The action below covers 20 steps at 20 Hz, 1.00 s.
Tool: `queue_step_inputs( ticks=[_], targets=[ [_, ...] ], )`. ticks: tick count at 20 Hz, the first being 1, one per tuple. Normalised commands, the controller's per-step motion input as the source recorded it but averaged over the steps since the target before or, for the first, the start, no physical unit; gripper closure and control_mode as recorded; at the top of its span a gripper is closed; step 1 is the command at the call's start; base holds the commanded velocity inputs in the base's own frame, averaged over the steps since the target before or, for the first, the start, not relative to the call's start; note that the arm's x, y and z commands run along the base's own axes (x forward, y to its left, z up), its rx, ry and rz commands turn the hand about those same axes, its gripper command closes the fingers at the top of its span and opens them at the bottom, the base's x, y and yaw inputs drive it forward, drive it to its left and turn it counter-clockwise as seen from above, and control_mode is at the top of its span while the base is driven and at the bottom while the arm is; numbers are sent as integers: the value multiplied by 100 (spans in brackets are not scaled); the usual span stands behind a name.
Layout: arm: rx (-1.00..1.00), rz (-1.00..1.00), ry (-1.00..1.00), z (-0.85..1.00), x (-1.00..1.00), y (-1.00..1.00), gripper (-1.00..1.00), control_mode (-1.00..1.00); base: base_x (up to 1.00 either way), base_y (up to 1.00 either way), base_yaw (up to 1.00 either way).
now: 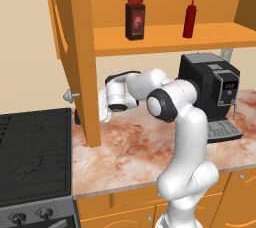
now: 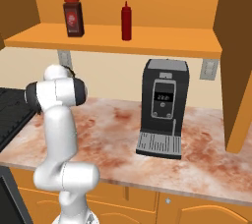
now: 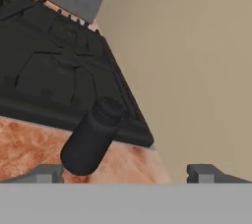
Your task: Collect the paprika, ketchup, and shaker from the cabinet and place them next to the stove.
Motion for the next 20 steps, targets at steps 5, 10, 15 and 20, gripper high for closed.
queue_step_inputs(
  ticks=[5,10,15,20],
  targets=[
    [0,-21,-17,73,-47,-30,-100,-100,0,0,0],
    [2,-23,-9,72,-73,-26,-100,-100,0,0,0],
    [7,-25,0,89,-75,-20,-100,-100,0,0,0],
    [6,-25,7,100,-70,-27,-100,-100,0,0,0]
  ],
)
